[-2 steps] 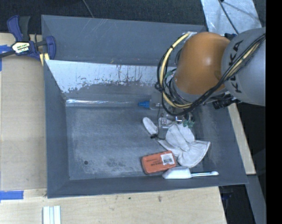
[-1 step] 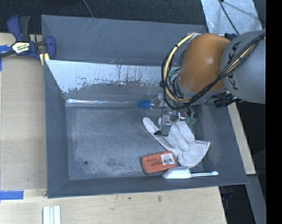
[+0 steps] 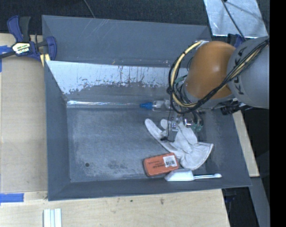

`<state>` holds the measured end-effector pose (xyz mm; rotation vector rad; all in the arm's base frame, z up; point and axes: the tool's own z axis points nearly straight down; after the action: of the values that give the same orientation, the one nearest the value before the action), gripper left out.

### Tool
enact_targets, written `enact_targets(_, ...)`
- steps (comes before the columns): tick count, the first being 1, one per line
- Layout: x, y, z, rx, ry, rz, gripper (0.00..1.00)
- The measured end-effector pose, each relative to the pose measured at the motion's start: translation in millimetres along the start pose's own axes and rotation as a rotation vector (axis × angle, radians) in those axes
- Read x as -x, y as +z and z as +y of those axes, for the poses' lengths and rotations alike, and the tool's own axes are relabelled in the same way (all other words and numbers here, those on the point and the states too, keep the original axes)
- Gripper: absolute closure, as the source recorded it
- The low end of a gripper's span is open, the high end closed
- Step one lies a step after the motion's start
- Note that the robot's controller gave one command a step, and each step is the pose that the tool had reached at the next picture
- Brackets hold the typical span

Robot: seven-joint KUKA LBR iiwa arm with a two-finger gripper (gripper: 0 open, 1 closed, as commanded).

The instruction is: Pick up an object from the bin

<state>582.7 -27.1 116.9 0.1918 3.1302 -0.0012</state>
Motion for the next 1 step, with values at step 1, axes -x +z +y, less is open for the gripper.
enact_targets(1, -5.4, 44.7, -9.2, 0.002, 0.084, -0.004, 1.00)
